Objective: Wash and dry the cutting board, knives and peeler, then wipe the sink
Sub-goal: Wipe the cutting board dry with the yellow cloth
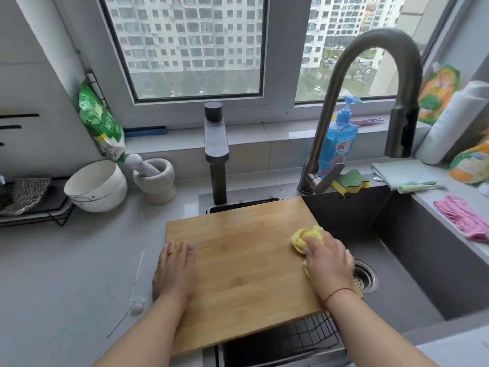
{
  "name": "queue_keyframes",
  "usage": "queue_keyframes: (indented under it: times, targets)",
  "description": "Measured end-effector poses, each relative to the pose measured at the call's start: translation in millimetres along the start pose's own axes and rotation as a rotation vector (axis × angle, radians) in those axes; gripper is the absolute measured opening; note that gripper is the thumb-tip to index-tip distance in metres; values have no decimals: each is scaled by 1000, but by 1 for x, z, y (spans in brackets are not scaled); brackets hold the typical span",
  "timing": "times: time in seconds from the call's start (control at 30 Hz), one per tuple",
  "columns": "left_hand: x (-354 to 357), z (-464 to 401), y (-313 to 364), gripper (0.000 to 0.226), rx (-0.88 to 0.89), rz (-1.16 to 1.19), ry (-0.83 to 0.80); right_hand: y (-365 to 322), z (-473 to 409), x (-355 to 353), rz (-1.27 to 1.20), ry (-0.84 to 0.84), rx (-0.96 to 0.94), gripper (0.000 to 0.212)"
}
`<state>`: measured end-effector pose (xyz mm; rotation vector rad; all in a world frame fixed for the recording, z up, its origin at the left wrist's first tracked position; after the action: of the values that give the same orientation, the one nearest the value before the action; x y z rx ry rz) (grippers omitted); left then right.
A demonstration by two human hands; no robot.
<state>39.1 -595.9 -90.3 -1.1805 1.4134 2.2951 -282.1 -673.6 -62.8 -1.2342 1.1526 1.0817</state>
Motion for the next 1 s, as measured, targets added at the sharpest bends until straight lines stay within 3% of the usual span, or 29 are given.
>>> queue_keyframes:
  times: [0.13,0.23,0.6,0.83,0.9,1.0]
  targets:
    - [-4,-2,-8,70,-27,283,22,-30,-5,5,2,-10,88,29]
    - [-7,-3,-14,80,-42,468,28,-86,-12,10,-1,-86,4,34]
    - [-3,-7,-18,66,10,391,54,-269,-23,30,-21,-267,-595,39]
    - [-7,-8,-19,63,10,530,68,-259,39,32,-118,-236,-768,37]
    - [-10,-7,-20,76,-28,648,55,-246,65,29,-133,-218,-790,36]
    - [-10,-10,-26,122,-123,820,-9,-227,106,25,-131,-207,-835,36]
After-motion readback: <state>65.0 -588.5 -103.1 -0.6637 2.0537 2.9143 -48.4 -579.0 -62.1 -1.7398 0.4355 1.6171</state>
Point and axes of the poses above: each hand's wrist, its own z-axis away from the middle knuckle, its own x-axis out of the palm, y = z × x, the point moved 7 cm from there along -z, towards the middle knuckle, and after that the axes turned 12 degrees about z, right-handed, at the moved point
